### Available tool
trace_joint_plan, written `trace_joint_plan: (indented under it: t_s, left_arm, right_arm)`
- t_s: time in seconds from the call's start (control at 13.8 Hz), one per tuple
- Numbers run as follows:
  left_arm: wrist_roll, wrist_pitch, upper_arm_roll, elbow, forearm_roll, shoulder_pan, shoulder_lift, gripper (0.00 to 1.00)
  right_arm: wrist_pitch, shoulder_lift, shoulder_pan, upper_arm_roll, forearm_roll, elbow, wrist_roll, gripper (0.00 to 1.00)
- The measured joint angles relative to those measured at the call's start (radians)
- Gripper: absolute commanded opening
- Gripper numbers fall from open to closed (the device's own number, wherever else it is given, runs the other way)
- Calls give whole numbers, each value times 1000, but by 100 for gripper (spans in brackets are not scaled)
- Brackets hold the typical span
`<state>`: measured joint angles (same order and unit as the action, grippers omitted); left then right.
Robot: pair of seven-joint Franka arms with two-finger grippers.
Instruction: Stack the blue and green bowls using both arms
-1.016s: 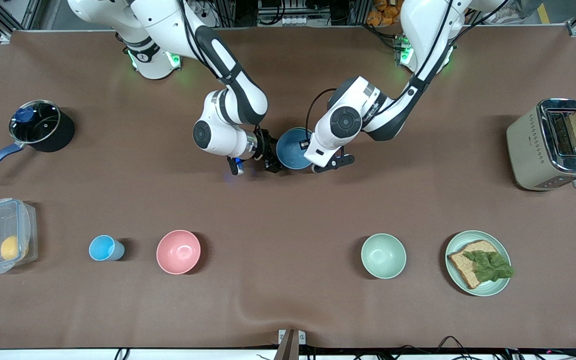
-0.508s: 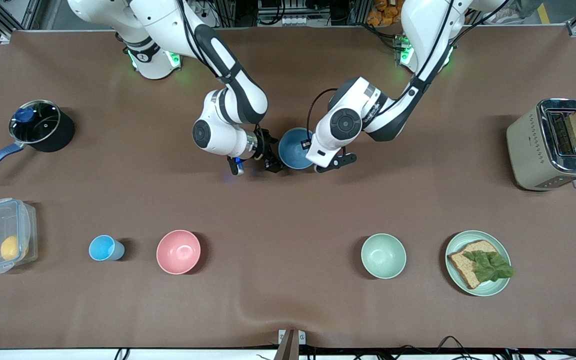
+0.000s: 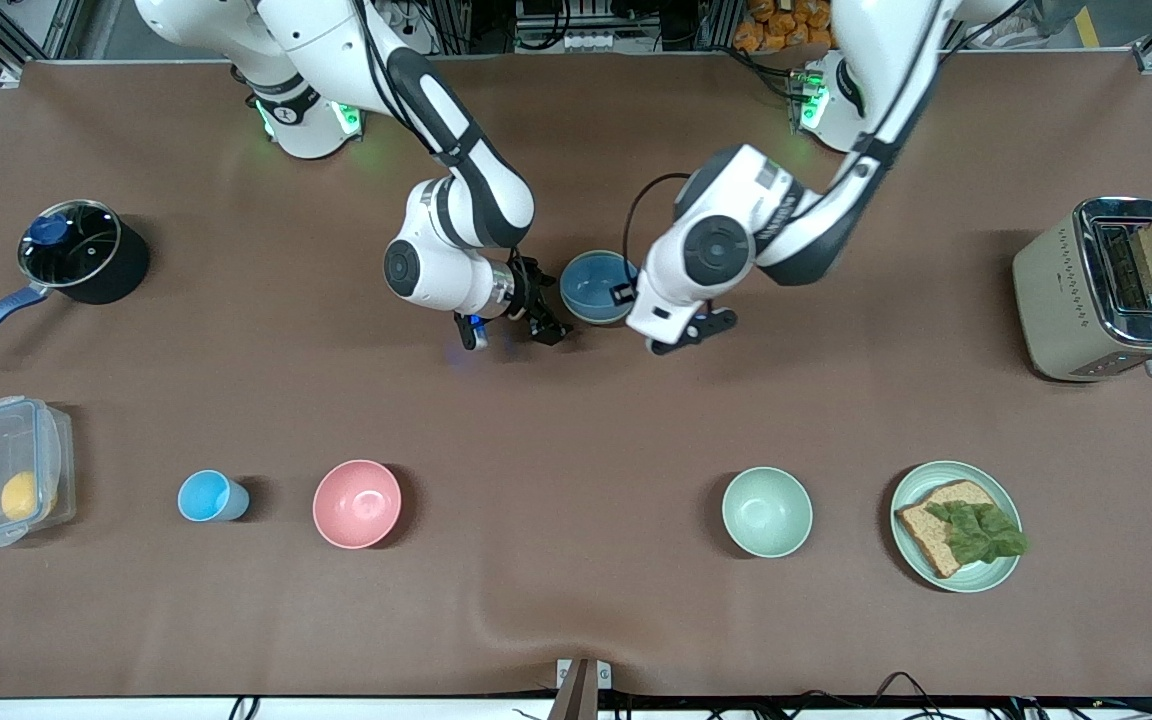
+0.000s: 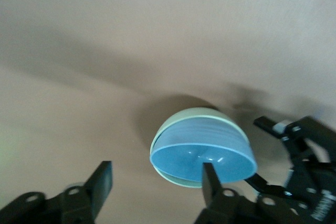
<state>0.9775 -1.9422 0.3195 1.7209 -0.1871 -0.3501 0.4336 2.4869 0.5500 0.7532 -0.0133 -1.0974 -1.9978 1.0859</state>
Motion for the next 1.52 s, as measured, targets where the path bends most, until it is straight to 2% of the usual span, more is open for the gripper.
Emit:
trace_joint_plan:
  t_s: [0.29, 0.44, 0.73, 0.94, 1.16, 1.38, 1.52]
  left_arm:
    - [-4, 106, -6, -109, 149, 136, -15, 100]
    - [-14, 110, -7, -126, 227, 182, -16, 100]
    - [-159, 113, -8, -164, 279, 285, -37, 100]
    - [-273, 134, -9, -177, 279, 379, -86, 100]
    - [-339, 194, -6, -190, 279, 396, -126, 100]
    - [-462, 256, -5, -215, 279, 423, -181, 100]
    - [-546, 291, -8, -219, 277, 458, -237, 100]
  right_arm:
    - [-36, -21, -39, -21, 25, -13, -12, 100]
    - [-175, -49, -90, -68, 130, -16, -14, 100]
    - [-502, -132, -176, -235, 366, -2, -47, 100]
    - [-709, -197, -179, -379, 501, 37, -118, 100]
    - [-907, -236, -181, -497, 596, 131, -184, 100]
    - [-939, -237, -202, -518, 662, 189, -256, 100]
    - [-935, -233, -235, -518, 675, 215, -376, 100]
